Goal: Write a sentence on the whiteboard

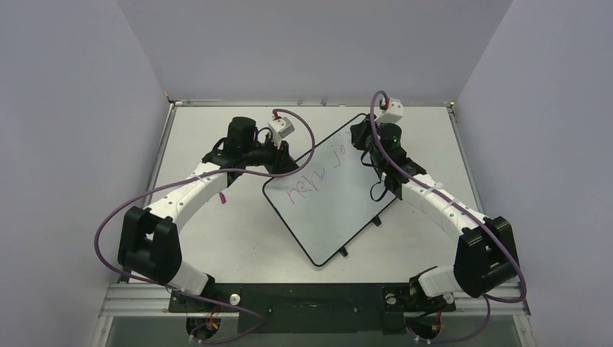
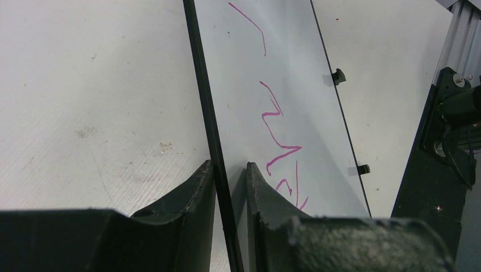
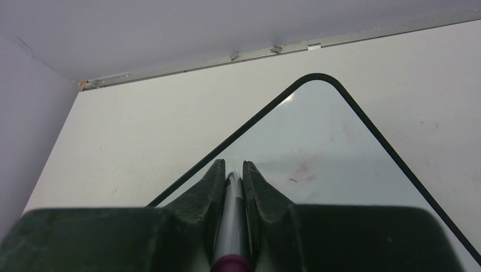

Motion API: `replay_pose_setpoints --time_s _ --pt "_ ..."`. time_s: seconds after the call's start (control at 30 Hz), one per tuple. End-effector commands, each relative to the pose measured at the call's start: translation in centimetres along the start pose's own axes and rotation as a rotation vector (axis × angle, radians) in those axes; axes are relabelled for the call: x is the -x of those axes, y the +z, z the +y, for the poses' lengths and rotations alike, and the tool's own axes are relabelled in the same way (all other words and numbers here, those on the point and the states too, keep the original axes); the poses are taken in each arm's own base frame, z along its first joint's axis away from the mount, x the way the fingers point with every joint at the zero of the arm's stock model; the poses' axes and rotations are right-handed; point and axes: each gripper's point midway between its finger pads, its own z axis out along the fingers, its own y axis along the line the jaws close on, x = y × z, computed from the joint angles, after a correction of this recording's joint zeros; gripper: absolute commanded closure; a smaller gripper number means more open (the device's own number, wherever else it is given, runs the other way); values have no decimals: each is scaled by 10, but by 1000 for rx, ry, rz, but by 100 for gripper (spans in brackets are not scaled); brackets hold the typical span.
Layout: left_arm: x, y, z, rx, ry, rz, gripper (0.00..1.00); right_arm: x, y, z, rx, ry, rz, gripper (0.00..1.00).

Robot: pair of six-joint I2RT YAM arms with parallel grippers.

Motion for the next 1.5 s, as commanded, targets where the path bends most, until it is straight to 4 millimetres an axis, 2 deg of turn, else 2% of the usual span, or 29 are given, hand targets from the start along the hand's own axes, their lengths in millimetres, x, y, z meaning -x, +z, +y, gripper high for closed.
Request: replay_pose_setpoints --time_s 0.0,0.27,0.57,0.9,1.03,1.27,1.47 --pt "15 0 4 24 114 -40 100 26 4 20 77 38 -70 100" --pt "14 1 5 27 123 -47 100 15 9 22 94 21 -31 100" --pt "13 1 5 26 123 -43 100 -7 11 12 67 10 25 100" --pt "12 1 6 29 120 -37 100 -48 -4 -14 14 -5 100 100" --pt "13 0 5 28 123 -40 100 -57 -12 -20 3 2 113 100" --pt "14 -2 4 28 127 -46 100 -66 -23 -28 -13 5 129 100" --pt "14 -1 3 23 126 -47 100 -61 -24 -26 -11 7 122 100"
